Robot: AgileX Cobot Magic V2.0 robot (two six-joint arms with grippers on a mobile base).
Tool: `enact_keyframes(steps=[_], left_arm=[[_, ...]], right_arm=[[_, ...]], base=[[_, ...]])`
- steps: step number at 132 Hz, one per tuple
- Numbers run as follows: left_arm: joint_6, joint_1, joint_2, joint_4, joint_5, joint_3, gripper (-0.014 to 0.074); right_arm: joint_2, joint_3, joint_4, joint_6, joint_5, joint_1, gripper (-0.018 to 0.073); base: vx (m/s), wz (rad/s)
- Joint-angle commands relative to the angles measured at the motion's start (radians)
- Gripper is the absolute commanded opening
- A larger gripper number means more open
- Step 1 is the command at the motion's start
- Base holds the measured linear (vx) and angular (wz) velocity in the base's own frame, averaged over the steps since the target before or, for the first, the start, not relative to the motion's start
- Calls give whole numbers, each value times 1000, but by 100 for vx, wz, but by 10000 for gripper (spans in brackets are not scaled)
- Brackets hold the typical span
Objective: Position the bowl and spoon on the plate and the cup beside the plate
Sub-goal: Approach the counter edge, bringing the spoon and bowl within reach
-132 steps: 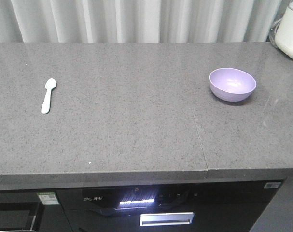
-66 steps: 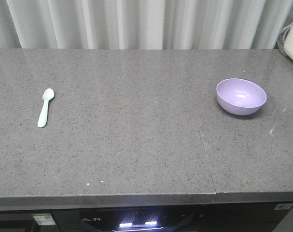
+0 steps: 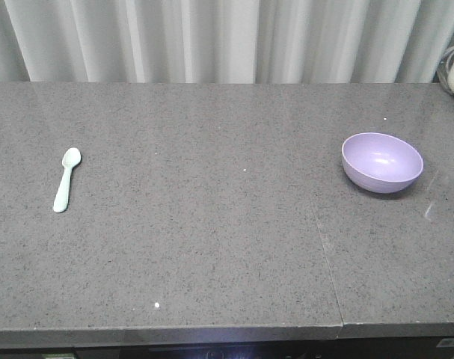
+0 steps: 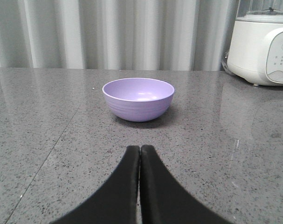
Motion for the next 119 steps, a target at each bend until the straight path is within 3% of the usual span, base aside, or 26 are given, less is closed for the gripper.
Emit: enact_keyframes(steps=[1, 119], left_arm=[[-6, -7, -16, 0, -69, 11, -6], [-6, -7, -16, 0, -69, 11, -6]], right_arm=[[-3, 6, -3, -9, -79, 0, -1], [-3, 6, -3, -9, -79, 0, -1]], base=[[6, 0], [3, 0]])
